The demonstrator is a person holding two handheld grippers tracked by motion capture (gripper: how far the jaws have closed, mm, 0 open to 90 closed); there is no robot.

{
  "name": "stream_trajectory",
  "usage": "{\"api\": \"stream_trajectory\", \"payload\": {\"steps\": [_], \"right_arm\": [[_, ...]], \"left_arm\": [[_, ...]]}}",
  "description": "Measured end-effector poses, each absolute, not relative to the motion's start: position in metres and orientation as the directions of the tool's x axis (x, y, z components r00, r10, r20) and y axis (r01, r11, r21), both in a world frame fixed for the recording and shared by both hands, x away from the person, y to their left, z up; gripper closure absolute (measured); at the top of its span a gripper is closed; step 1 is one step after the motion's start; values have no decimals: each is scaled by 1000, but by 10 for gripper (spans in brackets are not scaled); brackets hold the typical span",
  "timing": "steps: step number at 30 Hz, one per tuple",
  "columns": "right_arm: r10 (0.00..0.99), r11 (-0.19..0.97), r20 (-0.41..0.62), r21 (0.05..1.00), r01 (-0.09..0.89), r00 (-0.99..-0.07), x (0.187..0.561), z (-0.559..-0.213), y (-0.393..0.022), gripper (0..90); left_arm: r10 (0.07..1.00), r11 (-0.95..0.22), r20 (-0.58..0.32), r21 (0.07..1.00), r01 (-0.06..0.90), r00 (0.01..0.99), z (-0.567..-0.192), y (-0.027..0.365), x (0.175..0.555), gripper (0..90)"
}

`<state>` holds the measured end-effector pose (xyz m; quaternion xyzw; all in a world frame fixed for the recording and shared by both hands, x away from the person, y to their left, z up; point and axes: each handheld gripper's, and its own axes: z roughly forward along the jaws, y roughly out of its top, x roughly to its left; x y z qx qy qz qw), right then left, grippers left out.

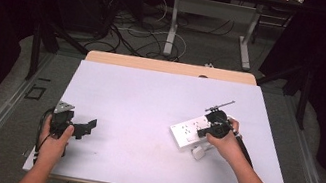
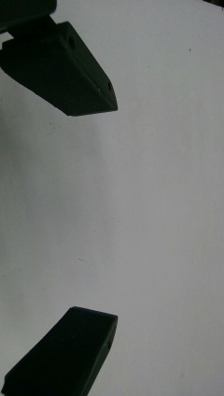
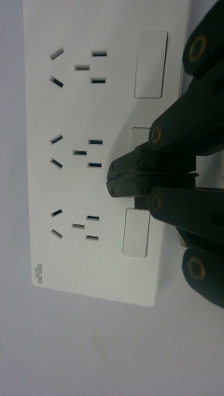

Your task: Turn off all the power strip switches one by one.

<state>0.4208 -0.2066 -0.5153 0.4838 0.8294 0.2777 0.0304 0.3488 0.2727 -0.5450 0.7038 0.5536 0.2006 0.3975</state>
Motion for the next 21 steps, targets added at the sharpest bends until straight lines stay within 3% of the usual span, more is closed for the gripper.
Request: {"api": "stream_trajectory", "payload": {"steps": [21], "right_arm": [[783, 437, 202, 493, 752, -588, 412, -508, -190, 900]], "left_arm": [[939, -71, -157, 781, 620, 306, -545, 273, 349, 13]]}}
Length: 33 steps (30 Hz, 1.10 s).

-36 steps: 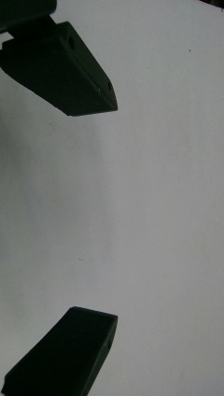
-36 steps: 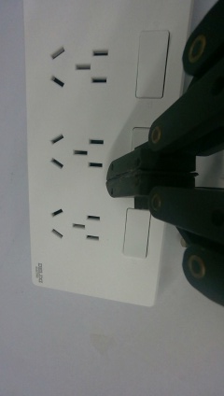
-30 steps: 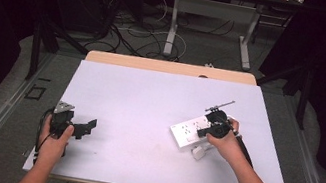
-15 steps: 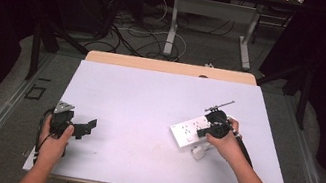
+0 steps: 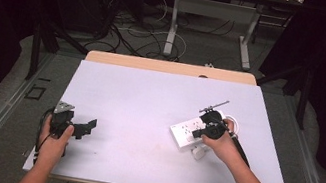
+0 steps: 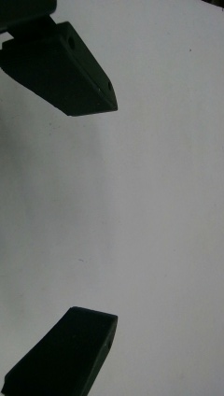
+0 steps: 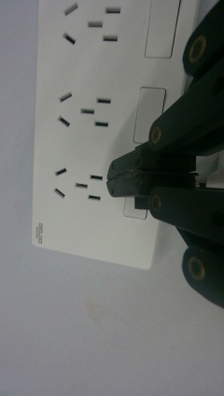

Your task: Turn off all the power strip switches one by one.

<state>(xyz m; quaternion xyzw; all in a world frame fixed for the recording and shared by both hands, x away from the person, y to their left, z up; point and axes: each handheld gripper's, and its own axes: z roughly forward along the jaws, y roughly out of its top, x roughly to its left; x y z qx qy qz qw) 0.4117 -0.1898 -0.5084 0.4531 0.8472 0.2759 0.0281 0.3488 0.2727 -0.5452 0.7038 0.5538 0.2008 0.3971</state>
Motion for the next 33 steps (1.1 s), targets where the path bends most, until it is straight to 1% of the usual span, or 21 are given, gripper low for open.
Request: {"api": "stream_trajectory", "payload": {"steps": [2, 3, 4, 5, 6, 7, 8, 10, 12, 13, 14, 15, 18, 23, 25, 26, 28, 29, 30, 31, 33], "right_arm": [[768, 415, 221, 542, 731, -601, 411, -512, -186, 900], [775, 436, 214, 500, 748, -595, 410, -509, -185, 900], [773, 439, 213, 501, 746, -598, 410, -509, -184, 900], [769, 426, 218, 525, 737, -600, 409, -511, -183, 900], [778, 446, 211, 477, 757, -591, 409, -507, -182, 900], [771, 484, 193, 441, 756, -606, 409, -504, -182, 900], [774, 450, 211, 480, 754, -596, 408, -508, -180, 900], [763, 455, 212, 494, 741, -611, 407, -508, -178, 900], [764, 455, 211, 493, 741, -610, 407, -508, -178, 900], [766, 468, 198, 481, 741, -612, 407, -507, -178, 900], [767, 467, 212, 464, 753, -606, 406, -506, -176, 900], [760, 472, 202, 483, 738, -618, 406, -508, -176, 900], [760, 468, 207, 482, 741, -615, 406, -508, -174, 900], [756, 494, 193, 460, 738, -626, 406, -508, -174, 900], [756, 492, 191, 463, 737, -626, 406, -509, -173, 900], [752, 475, 203, 492, 729, -627, 406, -511, -173, 900], [747, 486, 201, 484, 727, -633, 406, -512, -172, 900], [748, 463, 206, 519, 718, -631, 405, -515, -171, 900], [749, 492, 196, 475, 730, -632, 405, -511, -172, 900], [752, 498, 194, 458, 737, -629, 406, -510, -172, 900], [753, 490, 197, 471, 734, -628, 405, -511, -172, 900]], "left_arm": [[939, -72, -157, 781, 620, 307, -545, 273, 349, 13], [939, -72, -157, 781, 620, 306, -545, 273, 349, 13], [939, -72, -157, 781, 620, 306, -545, 273, 349, 13], [939, -72, -157, 781, 620, 306, -545, 273, 349, 13], [939, -71, -157, 782, 619, 307, -545, 273, 349, 12], [938, -72, -158, 781, 620, 309, -545, 273, 349, 12], [938, -72, -158, 781, 620, 308, -545, 273, 349, 12], [938, -72, -158, 782, 619, 308, -545, 273, 349, 13], [939, -71, -157, 782, 620, 306, -545, 273, 349, 13], [939, -72, -157, 782, 620, 306, -545, 273, 349, 12], [939, -71, -157, 781, 620, 306, -545, 273, 349, 12], [939, -71, -157, 781, 620, 306, -545, 273, 349, 12], [939, -71, -157, 782, 620, 306, -545, 273, 349, 13], [938, -70, -158, 782, 619, 307, -545, 273, 349, 13], [939, -70, -158, 784, 617, 307, -545, 273, 349, 13], [939, -70, -158, 784, 617, 307, -545, 273, 349, 13], [938, -72, -157, 782, 619, 308, -545, 273, 349, 13], [939, -71, -157, 784, 617, 307, -545, 273, 349, 13], [939, -70, -157, 784, 617, 307, -545, 273, 349, 13], [939, -70, -157, 784, 617, 307, -545, 273, 349, 12], [939, -70, -158, 784, 617, 306, -545, 273, 349, 13]]}}
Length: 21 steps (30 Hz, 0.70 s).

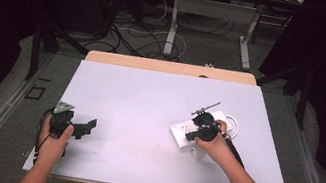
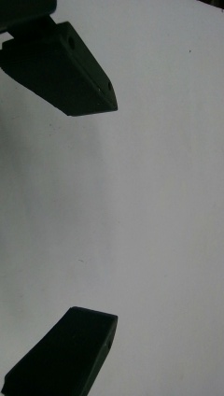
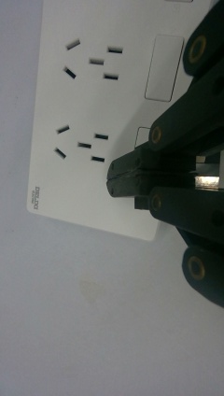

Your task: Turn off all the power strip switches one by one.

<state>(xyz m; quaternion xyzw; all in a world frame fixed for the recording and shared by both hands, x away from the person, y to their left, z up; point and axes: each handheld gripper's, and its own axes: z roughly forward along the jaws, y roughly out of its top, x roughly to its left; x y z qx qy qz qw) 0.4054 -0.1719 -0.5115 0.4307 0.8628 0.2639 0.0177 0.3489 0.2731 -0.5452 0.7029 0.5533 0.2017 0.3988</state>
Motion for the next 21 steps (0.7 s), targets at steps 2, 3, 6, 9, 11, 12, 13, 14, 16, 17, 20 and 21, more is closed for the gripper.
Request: {"api": "stream_trajectory", "payload": {"steps": [2, 3, 6, 9, 11, 12, 13, 14, 16, 17, 20, 21], "right_arm": [[754, 494, 192, 467, 734, -629, 406, -511, -172, 900], [753, 493, 192, 467, 734, -629, 406, -511, -172, 900], [759, 479, 196, 478, 737, -620, 404, -512, -171, 900], [749, 481, 197, 495, 723, -633, 404, -513, -171, 900], [752, 487, 189, 486, 726, -631, 404, -512, -171, 900], [748, 493, 188, 484, 723, -636, 404, -512, -171, 900], [749, 489, 195, 482, 727, -634, 404, -512, -171, 900], [753, 474, 200, 496, 728, -626, 404, -513, -170, 900], [749, 482, 197, 493, 725, -632, 404, -513, -171, 900], [749, 490, 194, 481, 727, -633, 404, -512, -171, 900], [760, 485, 187, 474, 735, -622, 404, -512, -170, 900], [756, 471, 188, 509, 721, -627, 404, -515, -171, 900]], "left_arm": [[939, -70, -157, 784, 617, 306, -545, 273, 349, 13], [939, -70, -158, 784, 617, 307, -545, 273, 349, 13], [939, -71, -157, 783, 618, 307, -545, 273, 349, 13], [938, -72, -157, 782, 619, 308, -545, 273, 349, 13], [939, -72, -156, 783, 618, 307, -545, 273, 349, 13], [939, -72, -156, 783, 617, 307, -545, 273, 349, 13], [939, -72, -155, 783, 618, 307, -545, 273, 349, 13], [939, -72, -155, 783, 617, 307, -545, 273, 349, 13], [939, -72, -156, 783, 618, 307, -545, 273, 349, 13], [939, -73, -155, 781, 620, 306, -545, 273, 349, 13], [939, -75, -155, 780, 621, 307, -545, 273, 349, 13], [939, -75, -155, 780, 621, 308, -545, 273, 349, 13]]}}
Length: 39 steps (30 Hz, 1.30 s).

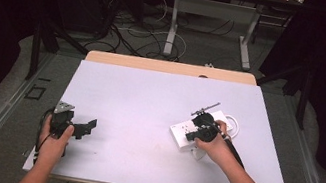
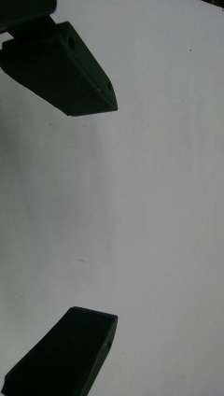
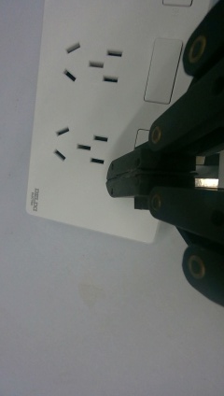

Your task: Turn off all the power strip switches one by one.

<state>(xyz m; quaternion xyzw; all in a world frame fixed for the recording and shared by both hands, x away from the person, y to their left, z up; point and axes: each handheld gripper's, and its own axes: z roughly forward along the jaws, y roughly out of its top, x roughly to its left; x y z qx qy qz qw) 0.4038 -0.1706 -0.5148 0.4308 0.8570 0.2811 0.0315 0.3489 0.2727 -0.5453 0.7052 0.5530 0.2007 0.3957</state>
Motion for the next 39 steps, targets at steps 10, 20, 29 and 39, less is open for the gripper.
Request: {"api": "stream_trajectory", "payload": {"steps": [10, 20, 29, 39], "right_arm": [[749, 500, 194, 461, 733, -633, 404, -514, -171, 900], [752, 493, 182, 482, 724, -633, 404, -516, -170, 900], [755, 504, 184, 449, 737, -629, 405, -513, -169, 900], [756, 461, 209, 505, 730, -621, 404, -511, -171, 820]], "left_arm": [[939, -74, -155, 782, 618, 308, -546, 272, 349, 13], [939, -71, -158, 781, 621, 305, -545, 273, 349, 13], [940, -68, -158, 783, 619, 304, -545, 273, 349, 12], [939, -69, -159, 781, 621, 304, -545, 273, 349, 13]]}}
